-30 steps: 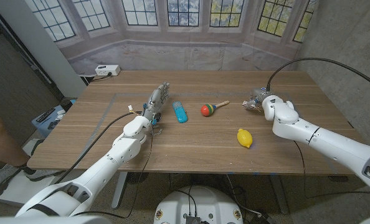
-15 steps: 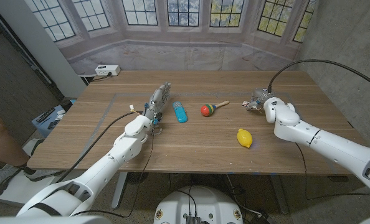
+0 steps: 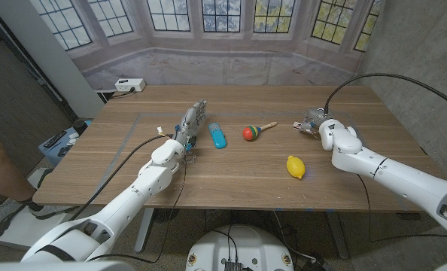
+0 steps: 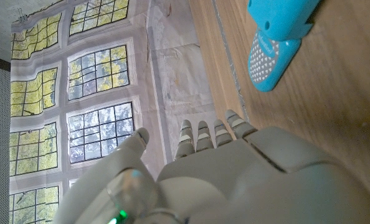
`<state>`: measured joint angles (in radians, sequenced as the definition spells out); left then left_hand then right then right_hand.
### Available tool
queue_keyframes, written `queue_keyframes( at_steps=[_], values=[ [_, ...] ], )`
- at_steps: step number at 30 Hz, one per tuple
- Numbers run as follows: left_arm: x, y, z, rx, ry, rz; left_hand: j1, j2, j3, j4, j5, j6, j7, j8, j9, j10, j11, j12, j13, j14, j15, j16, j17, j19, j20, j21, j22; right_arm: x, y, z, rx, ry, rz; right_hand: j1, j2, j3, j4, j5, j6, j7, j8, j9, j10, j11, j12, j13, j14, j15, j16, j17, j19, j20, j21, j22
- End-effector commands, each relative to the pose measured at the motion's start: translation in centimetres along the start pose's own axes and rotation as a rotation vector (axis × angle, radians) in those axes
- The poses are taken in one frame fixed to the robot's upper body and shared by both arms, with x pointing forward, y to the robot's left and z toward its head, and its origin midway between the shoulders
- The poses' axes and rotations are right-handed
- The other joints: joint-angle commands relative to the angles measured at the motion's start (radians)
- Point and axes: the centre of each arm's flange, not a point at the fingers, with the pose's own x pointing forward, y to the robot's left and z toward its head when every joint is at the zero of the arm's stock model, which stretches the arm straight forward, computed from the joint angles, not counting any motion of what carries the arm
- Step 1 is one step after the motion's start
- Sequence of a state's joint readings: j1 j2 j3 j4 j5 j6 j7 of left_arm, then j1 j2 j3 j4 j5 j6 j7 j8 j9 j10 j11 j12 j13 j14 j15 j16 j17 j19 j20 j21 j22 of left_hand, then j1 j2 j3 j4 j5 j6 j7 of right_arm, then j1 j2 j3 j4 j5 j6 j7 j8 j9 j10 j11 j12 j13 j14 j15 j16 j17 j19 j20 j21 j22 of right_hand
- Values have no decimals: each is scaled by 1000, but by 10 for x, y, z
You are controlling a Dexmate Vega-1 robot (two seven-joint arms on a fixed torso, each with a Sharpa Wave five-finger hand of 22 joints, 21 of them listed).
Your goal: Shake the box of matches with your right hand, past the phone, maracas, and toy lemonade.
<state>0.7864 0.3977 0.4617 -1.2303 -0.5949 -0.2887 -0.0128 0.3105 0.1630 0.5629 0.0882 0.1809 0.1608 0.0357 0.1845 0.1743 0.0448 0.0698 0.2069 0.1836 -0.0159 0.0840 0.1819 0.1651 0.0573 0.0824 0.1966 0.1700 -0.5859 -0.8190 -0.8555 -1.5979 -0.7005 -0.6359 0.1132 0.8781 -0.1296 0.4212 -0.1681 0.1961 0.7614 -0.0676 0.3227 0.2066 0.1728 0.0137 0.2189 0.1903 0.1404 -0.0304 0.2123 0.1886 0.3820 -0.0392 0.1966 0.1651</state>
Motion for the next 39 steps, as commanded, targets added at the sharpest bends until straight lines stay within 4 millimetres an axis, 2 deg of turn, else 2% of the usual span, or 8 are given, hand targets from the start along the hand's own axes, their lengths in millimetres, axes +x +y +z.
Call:
queue_keyframes(
  at_steps=[1,20,39],
  values=[
    [-1,-5,-1,-3,-1,-2,-2,-1,8,0,-3,11,0,1,3,2,2,1,4,5,2,-3,5,5,-1,2,6,0,3,2,-6,-3,-2,14,1,8,-1,0,9,1,3,2,8,-3,5,4,10,1,5,4,10,1,6,4],
    [-2,-3,-2,-13,-3,3,-4,-1,13,-4,-4,19,0,3,4,14,5,4,4,12,5,-1,5,10,0,3,6,-5,3,6,-4,5,-34,26,1,15,2,0,54,-6,12,1,35,-20,7,4,31,-13,8,6,32,-4,8,4],
    [-4,-7,-4,-13,2,-5,-6,-2,16,-7,-4,27,1,4,4,26,4,7,5,17,9,-1,5,12,-1,3,6,-15,0,2,7,12,-45,25,3,15,6,-1,59,-7,8,1,42,-19,4,4,38,-15,8,7,40,-5,7,4]
  ],
)
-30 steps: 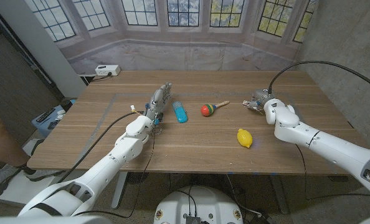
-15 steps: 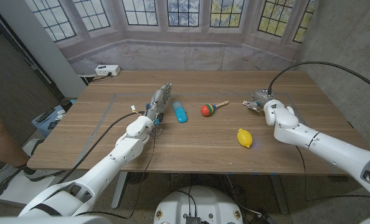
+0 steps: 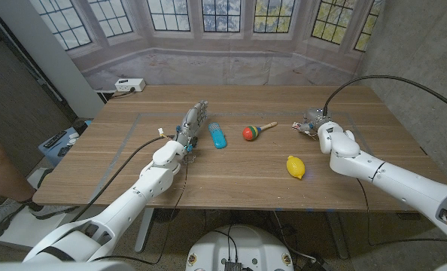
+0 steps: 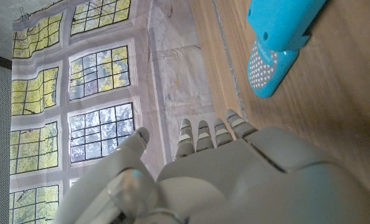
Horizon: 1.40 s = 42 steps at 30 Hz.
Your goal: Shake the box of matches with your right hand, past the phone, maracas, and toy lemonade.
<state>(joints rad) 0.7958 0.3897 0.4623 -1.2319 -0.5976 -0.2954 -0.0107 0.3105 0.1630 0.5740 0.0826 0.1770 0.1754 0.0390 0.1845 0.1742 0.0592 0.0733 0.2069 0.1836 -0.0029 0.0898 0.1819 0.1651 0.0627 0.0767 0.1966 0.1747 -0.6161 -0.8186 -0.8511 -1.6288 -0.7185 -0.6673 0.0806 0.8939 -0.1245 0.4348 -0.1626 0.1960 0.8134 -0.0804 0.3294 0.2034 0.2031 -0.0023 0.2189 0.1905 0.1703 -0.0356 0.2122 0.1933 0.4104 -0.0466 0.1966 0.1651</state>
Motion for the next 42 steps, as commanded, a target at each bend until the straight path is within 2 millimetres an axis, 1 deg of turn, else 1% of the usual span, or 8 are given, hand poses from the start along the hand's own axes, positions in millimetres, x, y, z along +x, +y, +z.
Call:
queue_keyframes(
  at_steps=[1,12,23,31,42],
  values=[
    [-2,-3,0,0,1,-5,-6,-2,5,-2,0,12,-2,4,4,12,2,8,5,4,3,-1,5,7,4,3,1,-7,-4,-3,11,4,-15,10,-2,2,1,-1,7,6,1,4,12,-3,4,3,9,-9,8,2,11,2,7,4],
    [-7,-3,0,2,-2,-5,-8,-3,7,-4,-1,15,-1,4,5,18,4,9,5,4,3,-2,5,7,4,3,1,-14,-8,-3,24,-1,-29,7,0,0,4,-2,8,5,-2,4,18,-1,3,3,12,-7,9,3,12,4,6,4],
    [-12,-3,-1,0,-3,-7,-9,-3,9,-5,-1,19,-1,4,5,24,5,10,5,5,3,-3,5,8,5,2,1,-21,-7,-2,35,1,-32,2,1,-3,7,-4,12,3,-3,4,24,0,2,3,15,-7,8,3,17,6,5,4],
    [-12,-4,0,-1,-6,-14,-11,-4,10,-7,-1,23,-1,4,5,26,5,9,5,7,3,-3,5,8,6,2,1,-25,-6,0,49,4,-47,-1,0,-3,9,-4,15,4,-4,4,28,-2,2,3,17,-6,8,4,19,8,5,4],
    [-12,-4,0,0,2,-17,-13,-5,12,-8,-1,24,0,3,5,28,4,9,6,9,3,-2,5,8,6,2,1,-24,2,-1,76,14,-33,-3,2,-2,9,-4,19,4,-6,4,33,-3,1,3,22,-8,9,4,24,7,5,4]
  ],
)
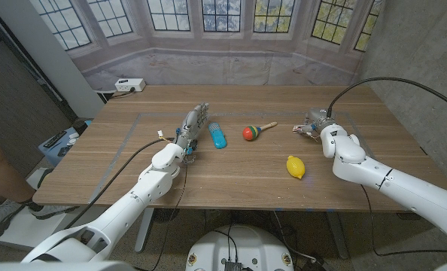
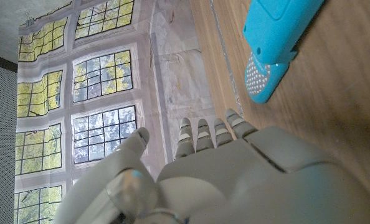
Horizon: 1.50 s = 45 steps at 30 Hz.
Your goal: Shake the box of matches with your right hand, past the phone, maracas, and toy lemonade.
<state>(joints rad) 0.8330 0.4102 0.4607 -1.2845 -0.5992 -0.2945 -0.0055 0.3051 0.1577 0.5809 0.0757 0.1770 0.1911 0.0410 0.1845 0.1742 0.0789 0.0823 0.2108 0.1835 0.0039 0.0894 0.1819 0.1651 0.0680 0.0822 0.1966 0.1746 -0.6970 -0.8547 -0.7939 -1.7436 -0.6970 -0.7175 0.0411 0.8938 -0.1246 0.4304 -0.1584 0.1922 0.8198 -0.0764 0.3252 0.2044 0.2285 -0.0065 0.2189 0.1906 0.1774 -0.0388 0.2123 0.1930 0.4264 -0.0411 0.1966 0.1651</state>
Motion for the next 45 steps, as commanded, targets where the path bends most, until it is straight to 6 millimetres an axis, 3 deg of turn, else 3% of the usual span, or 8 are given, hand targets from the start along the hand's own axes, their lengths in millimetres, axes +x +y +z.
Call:
queue_keyframes(
  at_steps=[1,45],
  values=[
    [0,0,0,0,6,-5,-7,0,5,-1,-1,9,-3,3,5,9,-4,5,6,2,4,-2,5,3,1,2,1,-1,9,1,27,8,9,-2,2,2,5,0,14,0,-1,3,7,1,1,3,15,-4,8,5,8,2,5,4],
    [5,8,0,-1,12,-11,-13,-3,9,-7,-2,12,-1,1,5,11,-4,3,6,3,3,-4,5,4,0,1,1,-15,-7,13,145,24,-104,13,5,3,-1,-2,59,-5,1,3,38,-5,-2,3,41,-13,9,2,29,-2,4,4]
  ],
)
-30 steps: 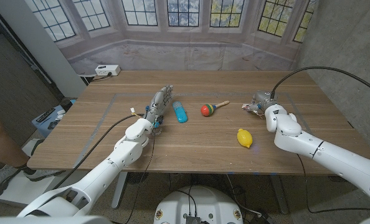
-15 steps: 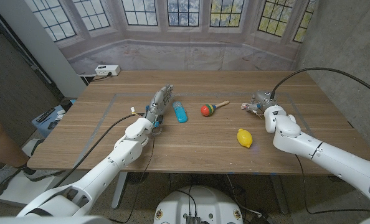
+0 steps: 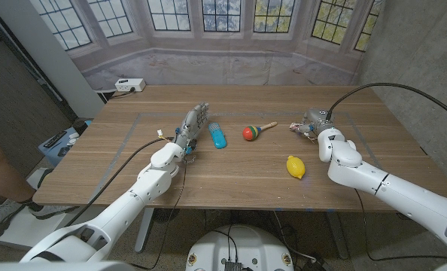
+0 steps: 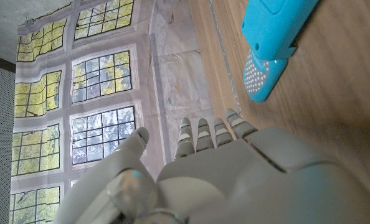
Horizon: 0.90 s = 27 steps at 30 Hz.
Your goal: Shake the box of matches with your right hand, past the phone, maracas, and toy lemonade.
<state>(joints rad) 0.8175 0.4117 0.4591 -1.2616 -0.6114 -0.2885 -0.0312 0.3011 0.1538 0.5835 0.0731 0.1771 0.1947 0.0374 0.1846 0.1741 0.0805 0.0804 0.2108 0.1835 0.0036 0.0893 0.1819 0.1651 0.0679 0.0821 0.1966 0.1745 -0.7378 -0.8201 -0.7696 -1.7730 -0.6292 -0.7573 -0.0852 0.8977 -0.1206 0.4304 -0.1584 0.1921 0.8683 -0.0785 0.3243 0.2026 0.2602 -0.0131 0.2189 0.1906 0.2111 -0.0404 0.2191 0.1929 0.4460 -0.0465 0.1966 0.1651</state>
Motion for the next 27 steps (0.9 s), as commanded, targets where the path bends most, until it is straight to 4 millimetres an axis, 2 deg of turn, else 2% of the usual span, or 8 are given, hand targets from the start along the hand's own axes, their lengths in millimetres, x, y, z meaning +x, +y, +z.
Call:
queue_keyframes(
  at_steps=[1,17,27],
  values=[
    [2,3,1,2,2,-1,-10,1,6,-4,-2,8,2,1,5,9,-2,2,6,4,3,-4,5,4,0,1,2,-6,-9,3,53,8,-42,9,1,3,-1,-2,10,-3,2,5,6,2,-2,3,7,-12,2,3,10,3,3,4],
    [2,6,7,13,-12,2,-12,0,7,-6,-2,9,2,1,5,9,-3,1,6,3,4,-4,5,4,0,1,2,-18,-30,15,125,3,-116,12,0,5,-2,-2,13,1,-1,5,14,5,-3,3,12,-5,2,3,12,9,2,4],
    [-9,12,15,27,-28,21,-13,0,8,-8,-2,8,1,0,5,9,-2,1,6,2,3,-5,5,3,1,1,2,-24,-41,24,159,-10,-138,19,2,6,-3,-2,12,5,-5,5,18,9,-4,3,17,0,2,3,16,14,2,4]
  ],
)
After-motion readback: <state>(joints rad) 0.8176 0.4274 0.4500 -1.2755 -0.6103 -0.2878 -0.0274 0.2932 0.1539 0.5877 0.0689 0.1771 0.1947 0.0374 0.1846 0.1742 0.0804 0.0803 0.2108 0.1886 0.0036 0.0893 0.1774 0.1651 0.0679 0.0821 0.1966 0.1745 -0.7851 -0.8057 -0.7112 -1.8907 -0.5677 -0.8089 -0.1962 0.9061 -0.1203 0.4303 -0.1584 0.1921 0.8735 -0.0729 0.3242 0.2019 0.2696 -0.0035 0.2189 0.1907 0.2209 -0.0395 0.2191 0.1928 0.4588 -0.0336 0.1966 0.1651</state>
